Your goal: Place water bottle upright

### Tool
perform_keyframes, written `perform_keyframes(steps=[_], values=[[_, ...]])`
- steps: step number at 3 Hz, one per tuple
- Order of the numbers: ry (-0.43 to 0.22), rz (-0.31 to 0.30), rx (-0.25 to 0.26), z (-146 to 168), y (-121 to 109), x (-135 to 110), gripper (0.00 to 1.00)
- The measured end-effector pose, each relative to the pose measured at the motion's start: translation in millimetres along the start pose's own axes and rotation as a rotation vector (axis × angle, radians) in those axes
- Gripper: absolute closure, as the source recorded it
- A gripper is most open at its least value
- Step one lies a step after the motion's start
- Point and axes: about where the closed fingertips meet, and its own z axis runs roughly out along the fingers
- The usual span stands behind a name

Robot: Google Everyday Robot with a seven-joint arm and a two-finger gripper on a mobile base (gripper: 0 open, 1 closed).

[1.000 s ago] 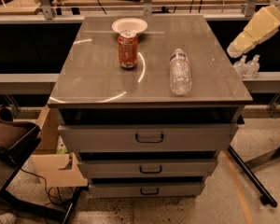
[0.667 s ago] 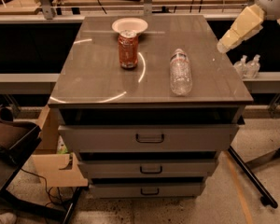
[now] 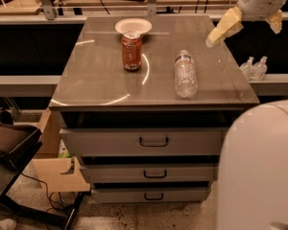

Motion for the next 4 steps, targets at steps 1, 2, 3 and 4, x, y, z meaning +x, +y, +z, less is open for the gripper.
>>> perform_keyframes(steps=[1,2,3,4], values=[[-0.027,0.04,-0.001,15.5,3.7,-24.4,0.0],[-0.044,0.039,0.0,20.7,5.1,-32.3,0.0],[-0.004,0.024,0.008,31.9,18.3,-36.9,0.0],[0.05,0.025,0.022,41.4,29.5,-36.3,0.0]])
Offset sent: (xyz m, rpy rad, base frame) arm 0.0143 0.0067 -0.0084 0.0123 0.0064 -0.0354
